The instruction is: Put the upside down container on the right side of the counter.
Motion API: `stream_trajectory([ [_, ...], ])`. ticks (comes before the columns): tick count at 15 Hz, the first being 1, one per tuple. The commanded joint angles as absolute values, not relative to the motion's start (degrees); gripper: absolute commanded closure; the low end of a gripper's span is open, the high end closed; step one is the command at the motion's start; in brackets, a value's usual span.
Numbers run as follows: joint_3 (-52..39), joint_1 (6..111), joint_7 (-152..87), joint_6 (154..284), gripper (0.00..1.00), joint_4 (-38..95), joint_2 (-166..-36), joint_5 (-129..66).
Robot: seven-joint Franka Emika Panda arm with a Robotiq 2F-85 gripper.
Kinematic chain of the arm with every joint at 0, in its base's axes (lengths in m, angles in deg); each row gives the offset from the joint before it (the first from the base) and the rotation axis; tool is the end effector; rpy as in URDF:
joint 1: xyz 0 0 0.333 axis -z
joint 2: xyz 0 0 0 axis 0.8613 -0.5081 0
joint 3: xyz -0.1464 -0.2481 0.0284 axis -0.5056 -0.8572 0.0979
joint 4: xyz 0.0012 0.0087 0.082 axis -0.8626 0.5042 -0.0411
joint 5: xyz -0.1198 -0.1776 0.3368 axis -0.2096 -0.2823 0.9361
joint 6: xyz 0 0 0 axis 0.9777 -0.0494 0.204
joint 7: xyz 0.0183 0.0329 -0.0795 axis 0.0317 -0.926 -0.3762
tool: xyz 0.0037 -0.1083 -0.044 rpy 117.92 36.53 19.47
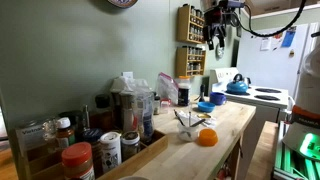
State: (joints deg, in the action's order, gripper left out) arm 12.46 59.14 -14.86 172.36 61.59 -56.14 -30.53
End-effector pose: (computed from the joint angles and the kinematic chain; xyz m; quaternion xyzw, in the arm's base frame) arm 0.3886 0.1128 0.5233 0.9898 -0.0824 -0.0604 0.0993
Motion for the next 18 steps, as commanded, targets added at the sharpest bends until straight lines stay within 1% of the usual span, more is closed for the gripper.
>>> stream_trajectory([
  [1,11.46,57.86,-14.38,172.18,0.00,61.41,-56.37,-30.96],
  [7,12.41,56.30,-13.94,174.05,0.00,61.87,-57.15,-28.50],
  [9,14.18,53.74,-12.51,178.66,0.00,63.31,-58.09,-24.01],
  [11,17.25,52.35,-7.58,186.87,0.00,65.03,-59.57,-22.08],
  [14,20.82,51.42,-3.30,198.44,0.00,65.47,-65.86,-24.13],
  [15,21.45,51.27,-2.30,200.64,0.00,65.33,-68.01,-25.32],
  [17,20.45,50.33,-5.14,199.71,0.00,64.24,-72.19,-25.14],
  [18,19.93,49.73,-4.04,198.97,0.00,65.38,-68.38,-24.66],
])
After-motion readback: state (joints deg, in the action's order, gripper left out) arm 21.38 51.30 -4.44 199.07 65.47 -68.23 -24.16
